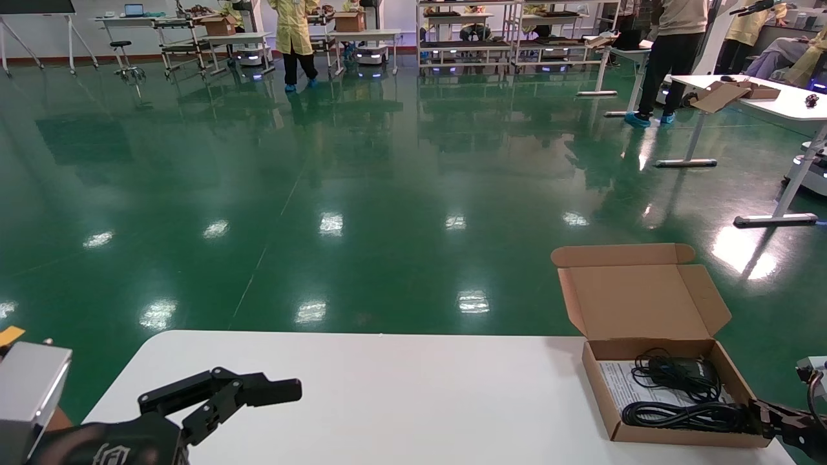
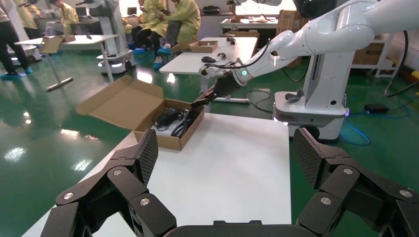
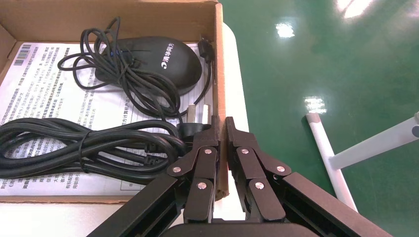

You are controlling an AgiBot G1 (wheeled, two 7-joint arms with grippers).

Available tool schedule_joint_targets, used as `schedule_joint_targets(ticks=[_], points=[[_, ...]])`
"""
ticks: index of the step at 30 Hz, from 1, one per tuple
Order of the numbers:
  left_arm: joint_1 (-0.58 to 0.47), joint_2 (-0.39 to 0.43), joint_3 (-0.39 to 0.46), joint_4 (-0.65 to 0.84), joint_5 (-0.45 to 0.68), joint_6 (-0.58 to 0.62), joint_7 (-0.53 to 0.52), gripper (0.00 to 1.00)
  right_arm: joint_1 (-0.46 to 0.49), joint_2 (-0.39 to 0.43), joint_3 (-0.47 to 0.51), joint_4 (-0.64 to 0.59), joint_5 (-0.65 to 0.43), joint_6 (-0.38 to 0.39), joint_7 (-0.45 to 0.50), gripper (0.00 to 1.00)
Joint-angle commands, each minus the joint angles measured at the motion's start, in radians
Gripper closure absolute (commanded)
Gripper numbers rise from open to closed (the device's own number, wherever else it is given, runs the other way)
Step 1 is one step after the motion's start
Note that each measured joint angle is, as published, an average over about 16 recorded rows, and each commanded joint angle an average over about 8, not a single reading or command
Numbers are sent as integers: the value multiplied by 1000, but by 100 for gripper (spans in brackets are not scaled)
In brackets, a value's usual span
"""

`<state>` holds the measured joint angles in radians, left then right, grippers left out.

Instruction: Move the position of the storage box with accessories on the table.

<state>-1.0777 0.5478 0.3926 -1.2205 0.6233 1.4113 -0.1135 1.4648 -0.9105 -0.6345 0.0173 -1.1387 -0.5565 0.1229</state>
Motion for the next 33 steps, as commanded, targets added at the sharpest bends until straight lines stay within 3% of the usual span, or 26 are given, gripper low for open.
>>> schedule_joint_targets(ticks=[1,19,33], points=[[0,0,0,0,0,0,0,0,-1,0,1,-2,1,1,-5,0],[0,0,0,0,0,0,0,0,24,-2,23,-3,32,10,-17,0],[0,0,0,0,0,0,0,0,94,-11,73,-5,106,-37,51,0]])
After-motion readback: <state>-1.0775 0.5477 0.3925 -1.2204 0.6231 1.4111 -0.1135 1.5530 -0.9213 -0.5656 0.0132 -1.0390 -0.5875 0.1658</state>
